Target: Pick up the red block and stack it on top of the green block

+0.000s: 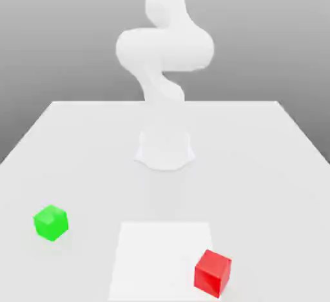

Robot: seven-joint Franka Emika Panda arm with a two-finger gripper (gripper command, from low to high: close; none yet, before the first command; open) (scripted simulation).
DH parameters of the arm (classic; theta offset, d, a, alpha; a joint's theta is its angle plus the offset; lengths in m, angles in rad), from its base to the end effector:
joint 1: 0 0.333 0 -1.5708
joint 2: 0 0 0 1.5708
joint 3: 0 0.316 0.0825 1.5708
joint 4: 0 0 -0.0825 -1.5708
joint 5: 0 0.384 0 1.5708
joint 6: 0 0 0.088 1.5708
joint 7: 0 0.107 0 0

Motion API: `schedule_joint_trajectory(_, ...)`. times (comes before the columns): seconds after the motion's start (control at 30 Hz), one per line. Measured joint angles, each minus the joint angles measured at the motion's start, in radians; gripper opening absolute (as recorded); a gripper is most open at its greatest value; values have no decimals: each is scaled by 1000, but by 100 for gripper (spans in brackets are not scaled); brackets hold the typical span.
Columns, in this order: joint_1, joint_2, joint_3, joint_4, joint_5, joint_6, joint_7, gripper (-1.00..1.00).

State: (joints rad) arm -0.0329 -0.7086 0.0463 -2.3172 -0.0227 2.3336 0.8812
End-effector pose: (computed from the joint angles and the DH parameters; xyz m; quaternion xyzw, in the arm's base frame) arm 0.3808 0.0107 0.6725 -0.8501 0.3889 -0.3307 0.1293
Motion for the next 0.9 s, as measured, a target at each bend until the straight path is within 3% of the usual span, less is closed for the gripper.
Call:
schedule_joint_trajectory(0.43,-122,481,192,-89,-135,175,435,0)
schedule_joint_trajectory(0.63,-120,695,225,-131,-171,256,615,0)
schedule_joint_trajectory(0.9,-75,962,219,-168,-149,398,765,0)
